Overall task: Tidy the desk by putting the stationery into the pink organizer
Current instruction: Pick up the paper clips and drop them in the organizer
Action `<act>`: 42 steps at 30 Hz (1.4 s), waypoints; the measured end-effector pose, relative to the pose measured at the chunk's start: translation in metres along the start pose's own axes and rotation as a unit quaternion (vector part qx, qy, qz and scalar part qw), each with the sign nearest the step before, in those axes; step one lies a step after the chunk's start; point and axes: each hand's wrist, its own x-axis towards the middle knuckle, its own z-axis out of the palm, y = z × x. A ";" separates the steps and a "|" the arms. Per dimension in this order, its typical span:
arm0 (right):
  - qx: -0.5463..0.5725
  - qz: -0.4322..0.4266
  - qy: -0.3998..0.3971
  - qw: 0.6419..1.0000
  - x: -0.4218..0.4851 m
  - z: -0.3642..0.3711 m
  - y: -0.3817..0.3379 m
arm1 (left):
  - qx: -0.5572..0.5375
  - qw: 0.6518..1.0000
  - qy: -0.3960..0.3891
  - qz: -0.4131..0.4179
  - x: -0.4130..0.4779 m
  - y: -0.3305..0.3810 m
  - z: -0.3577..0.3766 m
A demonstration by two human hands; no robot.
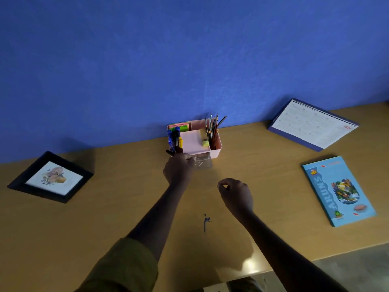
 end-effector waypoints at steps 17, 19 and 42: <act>0.217 0.070 -0.047 0.973 0.004 0.012 0.007 | -0.132 0.988 0.044 -0.062 -0.012 -0.007 0.007; 0.375 0.161 -0.101 0.907 0.007 0.011 0.000 | -0.261 0.947 0.052 -0.180 -0.026 -0.011 0.007; 0.735 0.293 -0.116 0.601 0.057 0.010 -0.069 | -0.673 0.580 -0.180 -0.422 -0.022 0.002 -0.011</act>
